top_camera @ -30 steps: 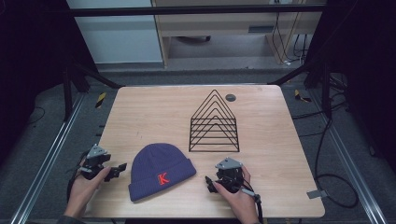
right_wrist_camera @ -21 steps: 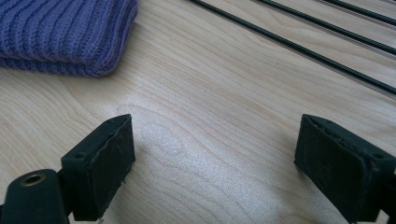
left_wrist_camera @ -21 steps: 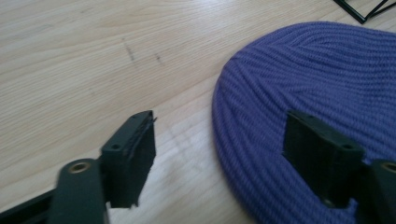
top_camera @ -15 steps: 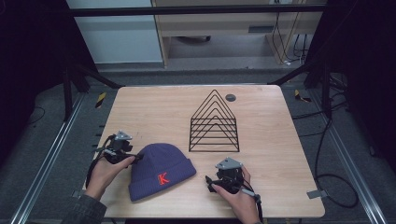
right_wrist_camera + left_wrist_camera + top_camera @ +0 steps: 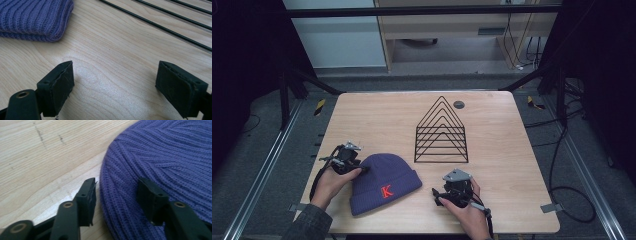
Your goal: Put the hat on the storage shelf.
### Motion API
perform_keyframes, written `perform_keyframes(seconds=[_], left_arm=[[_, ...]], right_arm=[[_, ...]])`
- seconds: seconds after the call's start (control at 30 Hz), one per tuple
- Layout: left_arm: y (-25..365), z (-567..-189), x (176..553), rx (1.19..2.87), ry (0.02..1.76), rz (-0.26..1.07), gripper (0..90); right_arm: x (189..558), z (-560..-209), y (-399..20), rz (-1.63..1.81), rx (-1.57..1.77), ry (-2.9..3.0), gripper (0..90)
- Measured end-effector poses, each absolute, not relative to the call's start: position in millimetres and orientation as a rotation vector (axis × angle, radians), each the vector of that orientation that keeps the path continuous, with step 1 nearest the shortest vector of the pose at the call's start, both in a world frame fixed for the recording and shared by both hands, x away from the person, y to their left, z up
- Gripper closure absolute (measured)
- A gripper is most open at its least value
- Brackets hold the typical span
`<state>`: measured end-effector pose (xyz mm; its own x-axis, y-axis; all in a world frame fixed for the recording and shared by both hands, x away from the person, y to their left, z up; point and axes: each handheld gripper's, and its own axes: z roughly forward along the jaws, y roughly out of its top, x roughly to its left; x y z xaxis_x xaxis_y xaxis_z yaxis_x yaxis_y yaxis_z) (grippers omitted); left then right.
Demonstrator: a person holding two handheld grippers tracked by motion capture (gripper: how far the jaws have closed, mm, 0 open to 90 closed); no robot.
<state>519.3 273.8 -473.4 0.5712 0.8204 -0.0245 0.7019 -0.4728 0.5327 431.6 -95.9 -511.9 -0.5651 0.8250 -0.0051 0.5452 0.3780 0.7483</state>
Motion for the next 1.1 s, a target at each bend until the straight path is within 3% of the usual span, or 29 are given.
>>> perform_keyframes(seconds=[0.4, 1.1], left_arm=[[272.1, -474.0, 519.4, 2.311, 1.192, 0.265, 74.5], [258.9, -434.5, 499.6, 2.311, 1.040, 0.399, 80.5]], right_arm=[[431.4, -511.8, -96.0, 1.015, 1.189, 2.266, 15.5], [431.4, -511.7, -96.0, 1.015, 1.189, 2.266, 15.5]])
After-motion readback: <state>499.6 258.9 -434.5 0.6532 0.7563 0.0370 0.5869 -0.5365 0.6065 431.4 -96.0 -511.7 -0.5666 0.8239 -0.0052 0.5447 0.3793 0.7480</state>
